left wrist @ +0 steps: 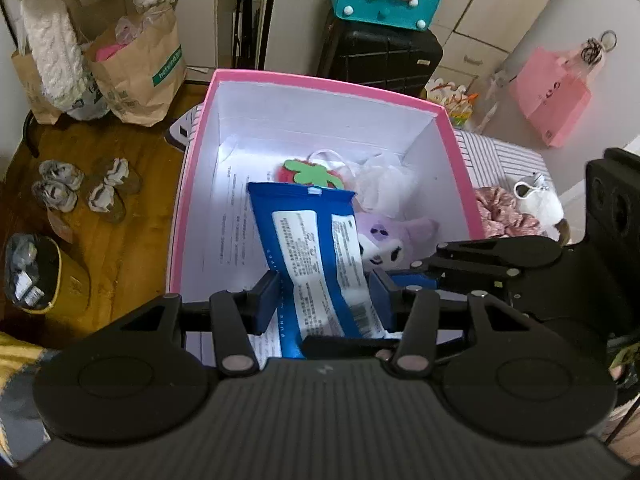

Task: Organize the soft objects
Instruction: 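Lower the wipe pack into the box and open the left gripper, then move both grippers back over the table toward the two sponges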

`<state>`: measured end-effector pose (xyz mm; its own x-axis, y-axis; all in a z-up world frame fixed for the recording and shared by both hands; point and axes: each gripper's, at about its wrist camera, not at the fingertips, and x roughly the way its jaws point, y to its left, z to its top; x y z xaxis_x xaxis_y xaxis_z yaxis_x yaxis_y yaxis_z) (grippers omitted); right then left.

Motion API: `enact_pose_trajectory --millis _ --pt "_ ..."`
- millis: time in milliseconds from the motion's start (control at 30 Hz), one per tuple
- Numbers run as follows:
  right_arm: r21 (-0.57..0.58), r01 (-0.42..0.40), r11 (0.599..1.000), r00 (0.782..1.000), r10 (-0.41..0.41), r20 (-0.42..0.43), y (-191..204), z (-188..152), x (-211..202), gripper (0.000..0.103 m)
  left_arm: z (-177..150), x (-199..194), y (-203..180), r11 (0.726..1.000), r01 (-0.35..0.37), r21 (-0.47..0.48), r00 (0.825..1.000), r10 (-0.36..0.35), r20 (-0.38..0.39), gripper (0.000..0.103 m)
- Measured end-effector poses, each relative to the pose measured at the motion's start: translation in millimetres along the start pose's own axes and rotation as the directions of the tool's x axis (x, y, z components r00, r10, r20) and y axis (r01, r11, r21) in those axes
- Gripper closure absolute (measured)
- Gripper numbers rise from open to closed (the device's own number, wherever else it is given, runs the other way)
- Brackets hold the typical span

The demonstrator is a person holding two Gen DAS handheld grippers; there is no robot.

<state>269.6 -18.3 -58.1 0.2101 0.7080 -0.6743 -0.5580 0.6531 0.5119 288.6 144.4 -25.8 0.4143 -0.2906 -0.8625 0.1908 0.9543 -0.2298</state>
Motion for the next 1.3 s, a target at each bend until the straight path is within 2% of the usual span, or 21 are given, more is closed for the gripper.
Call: enact_pose_trajectory --millis 133,200,400,567,833,1033,1300 --pt "0.052 -0.047 0.998 0.998 0.049 -0.039 -12 1 7 0.04 5 3 -6 0.998 -0.032 0.049 0.999 0.032 0.007 0.054" --pt "0.04 -0.05 0.998 0.998 0.052 -0.044 -10 0 7 0.04 3 1 -9 0.995 -0.067 0.074 0.997 0.064 0.046 0.05" --pt "-0.041 -0.008 0.999 0.999 0.007 -0.045 -1 -3 -3 0.04 -9 -22 -16 0.991 -0.072 0.112 0.992 0.059 0.109 0.049" --pt "-0.131 0.016 0.991 1.0 -0.016 0.001 14 -14 -38 0.04 -25 -43 -28 0.982 -0.112 0.151 0.987 0.092 0.133 0.047" --pt "-0.224 0.111 0.968 0.992 -0.097 0.076 42 -39 -99 0.04 -55 -83 -55 0.972 -0.133 0.195 0.982 0.102 0.161 0.046" --pt "-0.29 0.168 0.942 0.982 -0.133 0.137 65 -67 -146 0.04 -86 -113 -78 0.973 -0.086 0.213 0.986 0.052 0.161 0.046" --pt "-0.34 0.227 0.913 0.967 -0.17 0.191 83 -99 -190 0.04 -130 -138 -117 0.952 -0.09 0.294 0.983 0.037 0.181 0.042"
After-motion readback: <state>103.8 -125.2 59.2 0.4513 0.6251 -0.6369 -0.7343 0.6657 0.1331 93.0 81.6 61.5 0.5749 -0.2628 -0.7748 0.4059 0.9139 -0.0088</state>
